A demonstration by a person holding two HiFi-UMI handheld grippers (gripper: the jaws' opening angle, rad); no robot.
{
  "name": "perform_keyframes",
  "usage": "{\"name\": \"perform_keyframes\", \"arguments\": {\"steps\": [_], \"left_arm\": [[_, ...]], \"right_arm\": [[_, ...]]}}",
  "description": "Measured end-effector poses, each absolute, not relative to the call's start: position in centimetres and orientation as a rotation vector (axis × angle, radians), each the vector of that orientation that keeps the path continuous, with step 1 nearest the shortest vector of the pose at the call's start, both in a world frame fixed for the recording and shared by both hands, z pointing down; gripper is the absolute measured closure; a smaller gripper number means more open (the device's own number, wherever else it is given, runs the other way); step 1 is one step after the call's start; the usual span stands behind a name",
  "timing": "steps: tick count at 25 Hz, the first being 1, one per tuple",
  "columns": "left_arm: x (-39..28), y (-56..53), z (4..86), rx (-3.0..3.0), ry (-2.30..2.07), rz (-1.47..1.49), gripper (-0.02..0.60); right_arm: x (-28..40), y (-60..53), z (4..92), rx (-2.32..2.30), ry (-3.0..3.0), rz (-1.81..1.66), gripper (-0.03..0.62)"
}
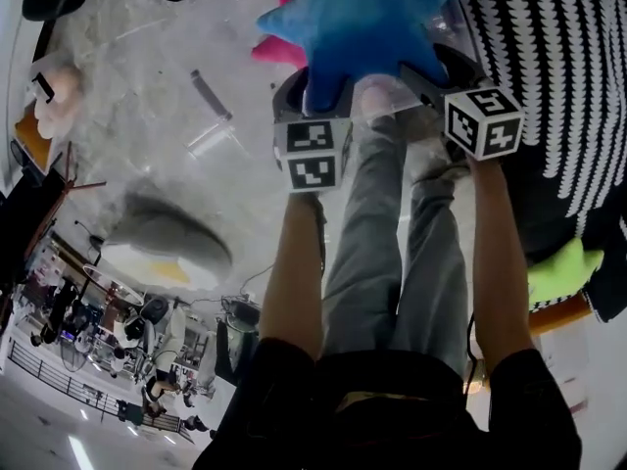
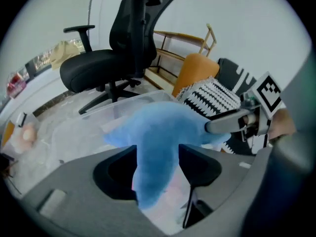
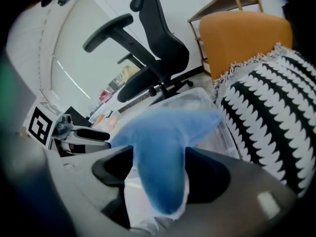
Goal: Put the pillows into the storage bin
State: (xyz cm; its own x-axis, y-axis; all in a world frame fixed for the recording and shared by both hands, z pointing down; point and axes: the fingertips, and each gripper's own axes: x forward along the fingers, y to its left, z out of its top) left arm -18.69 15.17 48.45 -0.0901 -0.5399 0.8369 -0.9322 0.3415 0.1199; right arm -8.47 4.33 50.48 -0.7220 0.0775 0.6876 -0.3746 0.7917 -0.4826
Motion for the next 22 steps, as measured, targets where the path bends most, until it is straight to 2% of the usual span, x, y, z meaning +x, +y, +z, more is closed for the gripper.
{"name": "perform_keyframes", "arguments": {"steps": [3, 11, 14, 17, 21, 22], "left_arm": [[-17.8, 15.3, 49.2, 1.309, -1.727, 0.635, 0.330], [-11.9, 8.8, 45.6, 1.505, -1.626, 0.502, 0.567], [-8.6, 6.8, 44.2, 1.569, -1.563, 0.498, 0.571], [-6.1, 4.7, 42.6, 1.652, -1.479, 0.523, 0.571], [-1.4, 2.0, 41.2, 1.740, -1.384, 0.581, 0.571], [0.4, 1.6, 41.0, 1.757, -1.367, 0.594, 0.571]], "right_arm": [[-7.1, 5.6, 51.4, 0.258, -2.203, 0.846, 0.264], [1.2, 5.2, 48.7, 0.440, -2.191, 1.075, 0.272], [5.0, 4.3, 46.2, 0.560, -2.227, 1.124, 0.362], [7.7, 2.6, 43.5, 0.724, -2.260, 1.142, 0.492], [12.3, 0.3, 41.1, 0.898, -2.293, 1.175, 0.585], [14.0, 0.1, 40.7, 0.927, -2.301, 1.179, 0.591]]}}
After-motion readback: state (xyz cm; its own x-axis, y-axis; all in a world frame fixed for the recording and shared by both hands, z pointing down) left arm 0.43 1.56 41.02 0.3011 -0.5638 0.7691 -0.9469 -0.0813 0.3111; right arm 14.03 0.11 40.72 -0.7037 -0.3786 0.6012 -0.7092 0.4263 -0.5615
